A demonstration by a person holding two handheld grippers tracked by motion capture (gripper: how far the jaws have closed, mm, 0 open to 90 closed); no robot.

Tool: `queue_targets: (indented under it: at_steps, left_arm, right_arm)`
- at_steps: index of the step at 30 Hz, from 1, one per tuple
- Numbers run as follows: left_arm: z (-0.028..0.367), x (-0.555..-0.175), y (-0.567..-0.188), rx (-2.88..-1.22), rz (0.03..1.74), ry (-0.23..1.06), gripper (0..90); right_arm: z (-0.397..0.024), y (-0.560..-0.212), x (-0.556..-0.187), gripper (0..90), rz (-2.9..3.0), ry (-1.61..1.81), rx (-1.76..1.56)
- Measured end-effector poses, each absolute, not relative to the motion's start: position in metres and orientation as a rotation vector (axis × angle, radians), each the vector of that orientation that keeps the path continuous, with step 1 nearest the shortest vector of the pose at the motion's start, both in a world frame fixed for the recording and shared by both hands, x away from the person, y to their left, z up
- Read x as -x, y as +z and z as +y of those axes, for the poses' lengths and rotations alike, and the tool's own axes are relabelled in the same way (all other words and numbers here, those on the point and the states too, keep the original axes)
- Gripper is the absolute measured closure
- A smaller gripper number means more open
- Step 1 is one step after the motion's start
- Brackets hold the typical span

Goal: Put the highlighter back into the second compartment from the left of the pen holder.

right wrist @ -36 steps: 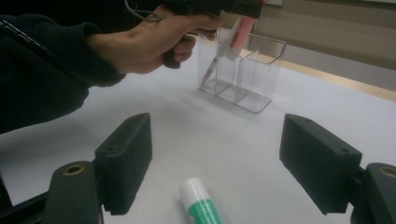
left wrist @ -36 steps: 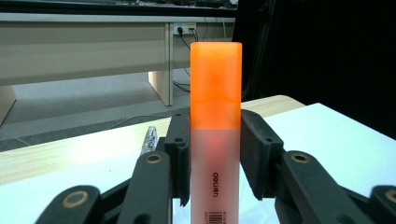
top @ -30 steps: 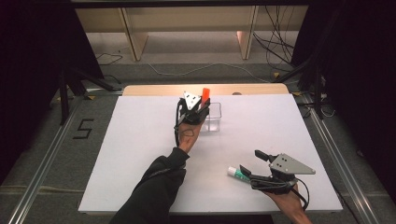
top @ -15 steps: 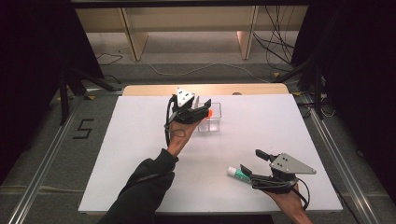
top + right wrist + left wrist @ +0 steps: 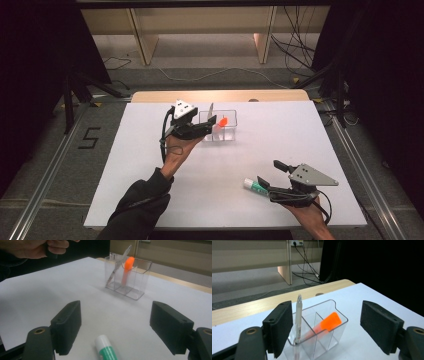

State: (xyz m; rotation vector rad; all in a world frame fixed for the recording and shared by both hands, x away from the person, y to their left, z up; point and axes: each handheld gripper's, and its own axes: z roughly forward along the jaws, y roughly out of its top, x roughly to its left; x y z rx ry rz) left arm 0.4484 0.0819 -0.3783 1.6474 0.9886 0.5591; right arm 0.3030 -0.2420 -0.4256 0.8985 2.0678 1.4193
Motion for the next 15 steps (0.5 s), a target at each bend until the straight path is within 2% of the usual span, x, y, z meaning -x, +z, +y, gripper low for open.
queue_targets:
  at_steps: [15]
  left_arm:
    - [0.097,-0.424,-0.38,-1.738,0.931,0.474,21.7]
  right_arm:
    - [-0.243,-0.425,-0.304,25.9,2.09,1.414,-0.911]
